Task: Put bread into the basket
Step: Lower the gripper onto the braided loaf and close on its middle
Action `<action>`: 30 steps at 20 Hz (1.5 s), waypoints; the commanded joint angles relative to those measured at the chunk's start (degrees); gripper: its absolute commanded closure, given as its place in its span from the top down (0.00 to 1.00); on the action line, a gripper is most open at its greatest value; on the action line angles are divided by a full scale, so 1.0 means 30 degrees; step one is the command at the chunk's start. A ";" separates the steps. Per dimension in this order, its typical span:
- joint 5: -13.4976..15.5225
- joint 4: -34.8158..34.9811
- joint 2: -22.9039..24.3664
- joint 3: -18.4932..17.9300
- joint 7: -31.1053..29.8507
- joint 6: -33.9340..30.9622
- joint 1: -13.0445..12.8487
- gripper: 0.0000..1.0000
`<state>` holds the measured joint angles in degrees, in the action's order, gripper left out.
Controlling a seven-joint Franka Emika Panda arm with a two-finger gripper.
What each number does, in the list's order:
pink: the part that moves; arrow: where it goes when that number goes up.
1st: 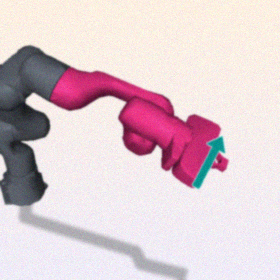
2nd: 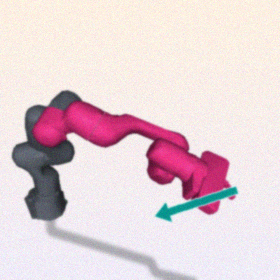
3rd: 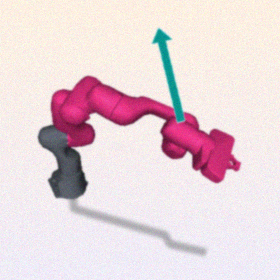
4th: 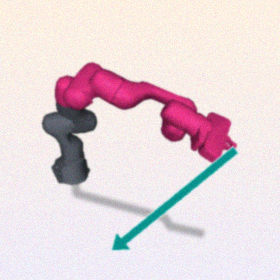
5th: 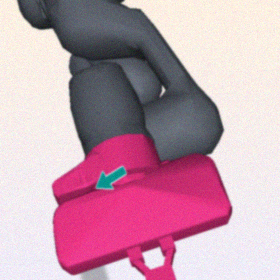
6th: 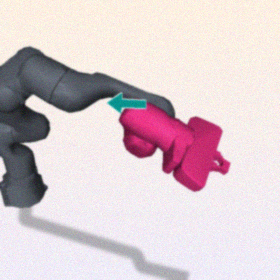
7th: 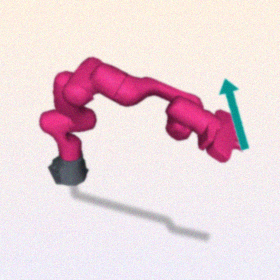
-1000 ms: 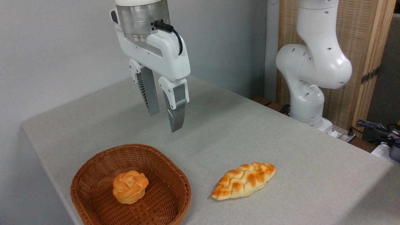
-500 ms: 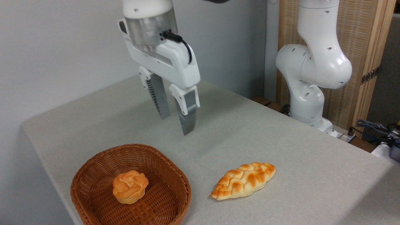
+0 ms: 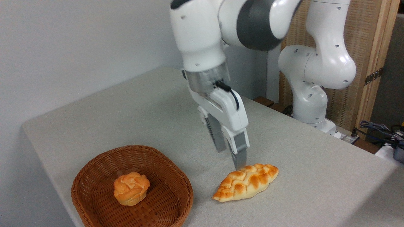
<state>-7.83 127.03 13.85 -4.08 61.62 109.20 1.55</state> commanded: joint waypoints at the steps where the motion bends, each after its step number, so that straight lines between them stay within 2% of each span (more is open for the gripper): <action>1: -0.0408 0.1363 0.0247 -0.0516 0.1901 0.0513 0.0041 1.00; 3: -0.0612 0.1572 -0.0046 -0.0517 0.2048 0.0514 0.0041 1.00; 5: -0.1895 0.1572 -0.0106 -0.0546 0.2282 0.0514 0.0041 1.00; 6: -0.2221 0.1601 -0.0135 -0.0575 0.2283 0.0514 0.0041 1.00; 8: -0.2283 0.1601 -0.0310 -0.0984 0.2312 0.0688 0.0041 1.00; 15: -0.2166 0.2684 -0.0661 -0.1073 0.2459 0.1890 0.0041 1.00; 16: -0.2166 0.2685 -0.0749 -0.1073 0.2459 0.2007 0.0041 0.96; 17: -0.2166 0.2685 -0.0750 -0.1073 0.2488 0.2066 0.0041 0.86; 19: -0.2108 0.2685 -0.0780 -0.1073 0.2517 0.2096 0.0041 0.56; 20: -0.2107 0.2685 -0.0780 -0.1073 0.2517 0.2096 0.0041 0.48; 22: -0.2078 0.2685 -0.0838 -0.1073 0.2517 0.2067 0.0041 0.43; 26: -0.2049 0.2685 -0.1072 -0.1073 0.2517 0.2037 0.0041 0.42; 30: -0.2020 0.2656 -0.1072 -0.1073 0.2517 0.1862 0.0041 0.35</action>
<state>-13.84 134.41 11.23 -6.55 68.03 114.04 1.86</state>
